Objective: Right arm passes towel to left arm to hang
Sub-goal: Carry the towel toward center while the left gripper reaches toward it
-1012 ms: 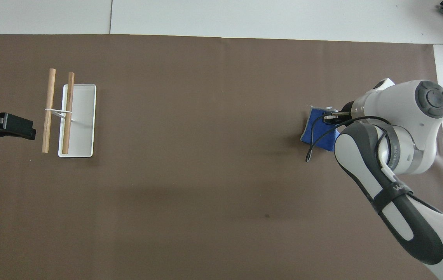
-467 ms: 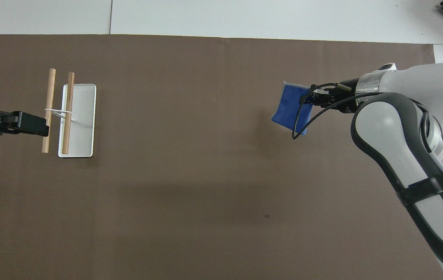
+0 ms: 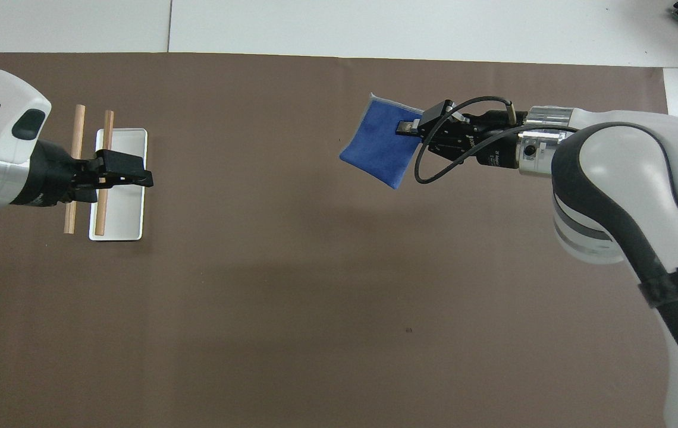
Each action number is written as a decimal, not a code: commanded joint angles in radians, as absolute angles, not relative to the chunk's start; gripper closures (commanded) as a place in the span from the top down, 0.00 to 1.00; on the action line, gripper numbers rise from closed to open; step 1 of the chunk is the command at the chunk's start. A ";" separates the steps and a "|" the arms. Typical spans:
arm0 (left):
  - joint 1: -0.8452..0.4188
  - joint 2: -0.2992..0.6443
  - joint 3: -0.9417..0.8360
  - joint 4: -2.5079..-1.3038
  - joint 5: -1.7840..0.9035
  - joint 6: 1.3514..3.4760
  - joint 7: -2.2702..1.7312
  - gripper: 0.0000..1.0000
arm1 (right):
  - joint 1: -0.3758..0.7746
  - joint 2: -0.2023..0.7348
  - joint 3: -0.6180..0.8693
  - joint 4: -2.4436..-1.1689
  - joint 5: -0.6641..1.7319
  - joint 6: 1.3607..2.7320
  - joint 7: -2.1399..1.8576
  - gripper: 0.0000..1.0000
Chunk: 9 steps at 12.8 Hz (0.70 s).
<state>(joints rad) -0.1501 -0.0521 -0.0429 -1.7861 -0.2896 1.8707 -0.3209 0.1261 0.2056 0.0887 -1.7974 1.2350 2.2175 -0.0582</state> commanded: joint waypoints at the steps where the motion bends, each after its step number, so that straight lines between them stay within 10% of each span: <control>1: -0.227 -0.092 -0.032 -1.909 -0.373 2.062 -0.524 1.00 | 0.117 0.190 0.133 -1.804 1.327 2.207 -0.080 0.00; 9: -0.440 -0.037 -0.032 -1.982 -0.466 2.434 -1.045 1.00 | 0.167 0.166 0.167 -1.844 1.517 2.243 -0.103 0.00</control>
<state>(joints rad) -0.3794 -0.0320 -0.0479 -1.9516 -0.4458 2.3585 -0.9406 0.1732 0.1932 0.1619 -1.8084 1.4774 2.2235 -0.0593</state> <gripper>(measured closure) 0.000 0.956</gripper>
